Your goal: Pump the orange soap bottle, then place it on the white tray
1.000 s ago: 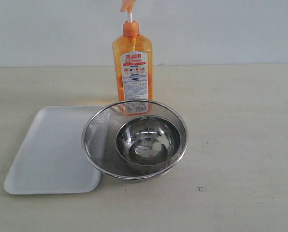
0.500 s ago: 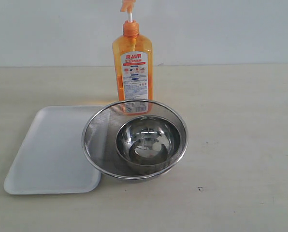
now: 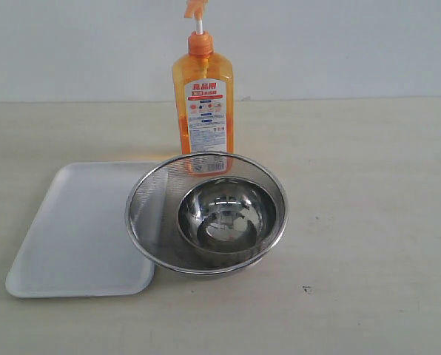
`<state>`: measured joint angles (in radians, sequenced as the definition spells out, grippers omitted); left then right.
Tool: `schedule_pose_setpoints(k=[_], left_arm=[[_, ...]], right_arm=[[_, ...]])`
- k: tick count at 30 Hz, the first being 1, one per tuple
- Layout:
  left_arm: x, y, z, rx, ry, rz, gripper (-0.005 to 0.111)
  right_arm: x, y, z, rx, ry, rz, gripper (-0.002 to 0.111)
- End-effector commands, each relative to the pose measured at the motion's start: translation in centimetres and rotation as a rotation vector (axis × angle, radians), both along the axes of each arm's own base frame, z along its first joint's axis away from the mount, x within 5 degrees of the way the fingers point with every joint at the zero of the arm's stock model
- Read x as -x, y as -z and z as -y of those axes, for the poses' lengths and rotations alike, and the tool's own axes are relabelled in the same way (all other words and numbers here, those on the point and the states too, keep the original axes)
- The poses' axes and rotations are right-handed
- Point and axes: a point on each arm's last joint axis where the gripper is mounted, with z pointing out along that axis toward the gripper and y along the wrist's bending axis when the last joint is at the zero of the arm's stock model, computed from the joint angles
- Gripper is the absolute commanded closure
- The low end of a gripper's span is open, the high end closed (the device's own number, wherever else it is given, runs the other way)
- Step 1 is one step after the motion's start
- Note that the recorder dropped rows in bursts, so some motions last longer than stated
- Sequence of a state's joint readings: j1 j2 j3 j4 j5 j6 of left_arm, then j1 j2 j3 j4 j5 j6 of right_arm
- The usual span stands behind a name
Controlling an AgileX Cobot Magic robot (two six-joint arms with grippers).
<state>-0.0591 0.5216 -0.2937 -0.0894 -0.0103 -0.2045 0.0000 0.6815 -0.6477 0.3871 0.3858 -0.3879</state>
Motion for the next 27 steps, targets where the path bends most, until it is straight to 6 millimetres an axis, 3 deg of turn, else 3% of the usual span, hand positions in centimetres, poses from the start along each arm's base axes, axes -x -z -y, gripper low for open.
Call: schedule_pose_setpoints(k=[1, 13, 27], left_arm=[[-1.6, -0.6, 0.0, 0.000, -0.006, -0.023, 0.102], [-5.4, -1.6, 1.8, -0.174, 0.118, -0.096, 0.102], [-9.4, -2.2, 3.6, -0.379, 0.222, -0.139, 0.102]], right_arm=[[-0.8, -0.9, -0.1, 0.032, -0.019, 0.002, 0.108], [-3.2, -1.7, -0.6, 0.115, -0.109, -0.047, 0.108], [-3.2, -1.7, -1.0, 0.188, -0.190, -0.023, 0.108]])
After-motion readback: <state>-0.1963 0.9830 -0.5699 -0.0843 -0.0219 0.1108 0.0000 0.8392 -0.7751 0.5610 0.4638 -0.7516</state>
